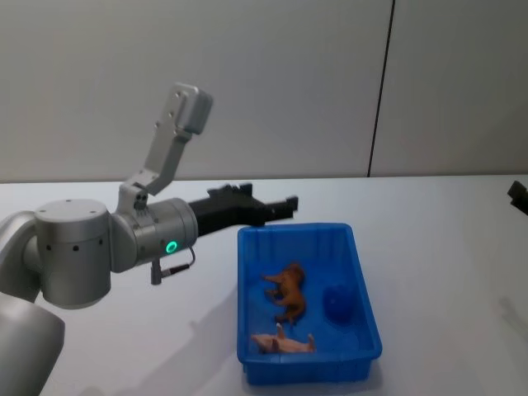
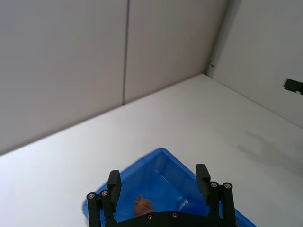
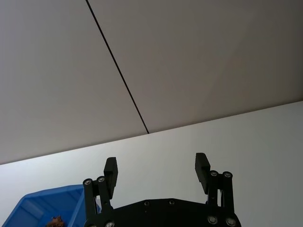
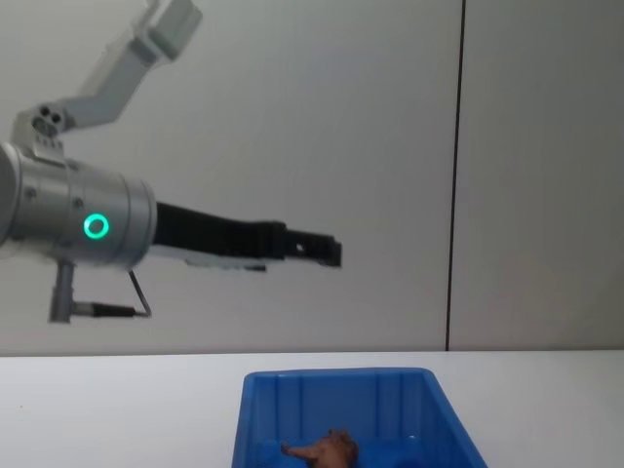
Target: Pick up the two dolls from the table and place them into the box.
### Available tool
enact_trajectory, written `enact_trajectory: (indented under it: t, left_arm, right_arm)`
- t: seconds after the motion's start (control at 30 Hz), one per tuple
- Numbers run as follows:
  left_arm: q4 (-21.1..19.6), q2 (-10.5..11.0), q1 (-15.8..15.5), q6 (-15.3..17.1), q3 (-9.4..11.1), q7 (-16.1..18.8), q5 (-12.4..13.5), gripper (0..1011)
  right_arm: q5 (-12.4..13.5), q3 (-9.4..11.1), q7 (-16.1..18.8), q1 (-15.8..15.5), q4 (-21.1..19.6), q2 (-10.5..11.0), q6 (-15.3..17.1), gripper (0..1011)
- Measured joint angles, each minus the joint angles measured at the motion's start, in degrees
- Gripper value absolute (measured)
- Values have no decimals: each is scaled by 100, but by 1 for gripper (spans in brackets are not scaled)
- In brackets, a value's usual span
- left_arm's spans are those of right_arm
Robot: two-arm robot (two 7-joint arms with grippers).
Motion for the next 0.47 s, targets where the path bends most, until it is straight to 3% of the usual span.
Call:
enact_trajectory:
  t: [0.47]
  left_arm:
    - [-680,118,236,-618,-171,1300,128,1001]
  right_arm:
    - [0,0,0,0,0,0,0,1003]
